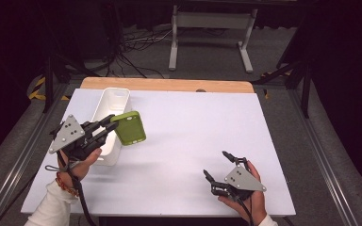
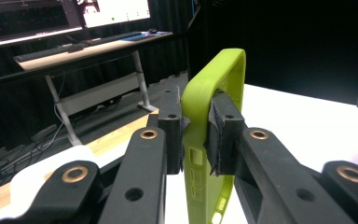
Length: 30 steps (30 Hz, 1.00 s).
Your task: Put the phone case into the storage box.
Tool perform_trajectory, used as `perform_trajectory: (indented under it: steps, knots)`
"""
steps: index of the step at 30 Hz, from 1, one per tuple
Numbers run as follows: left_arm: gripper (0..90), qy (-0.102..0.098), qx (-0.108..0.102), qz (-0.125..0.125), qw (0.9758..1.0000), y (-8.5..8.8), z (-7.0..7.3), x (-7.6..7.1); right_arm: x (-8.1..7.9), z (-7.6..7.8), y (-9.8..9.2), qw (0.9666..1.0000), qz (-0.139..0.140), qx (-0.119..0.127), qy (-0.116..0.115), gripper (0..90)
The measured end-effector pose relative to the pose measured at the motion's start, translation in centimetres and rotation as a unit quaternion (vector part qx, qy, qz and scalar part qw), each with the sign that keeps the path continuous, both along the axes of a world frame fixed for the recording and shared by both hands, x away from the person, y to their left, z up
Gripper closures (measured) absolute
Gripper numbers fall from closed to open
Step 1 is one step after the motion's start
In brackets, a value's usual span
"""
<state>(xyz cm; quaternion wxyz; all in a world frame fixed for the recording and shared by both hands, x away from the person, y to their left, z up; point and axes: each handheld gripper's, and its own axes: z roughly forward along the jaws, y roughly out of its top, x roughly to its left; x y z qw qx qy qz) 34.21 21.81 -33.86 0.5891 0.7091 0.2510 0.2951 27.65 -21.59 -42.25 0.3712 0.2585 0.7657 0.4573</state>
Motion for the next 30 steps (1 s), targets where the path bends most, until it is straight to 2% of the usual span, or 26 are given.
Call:
perform_trajectory:
  steps: [17,26,30]
  knots:
    - [78.2,-0.001,-0.003,0.02,0.9998,1.2,0.2,0.3,0.0,0.0,0.1,1.0,-0.004,-0.004,-0.001,18.7]
    - [78.1,-0.003,-0.003,0.024,0.9997,1.7,0.3,0.5,0.2,0.0,-0.1,1.0,-0.008,0.004,0.001,19.0]
    - [78.1,-0.004,-0.009,0.028,0.9996,2.0,0.3,0.5,0.2,0.0,-0.2,1.0,-0.008,0.003,0.002,19.0]
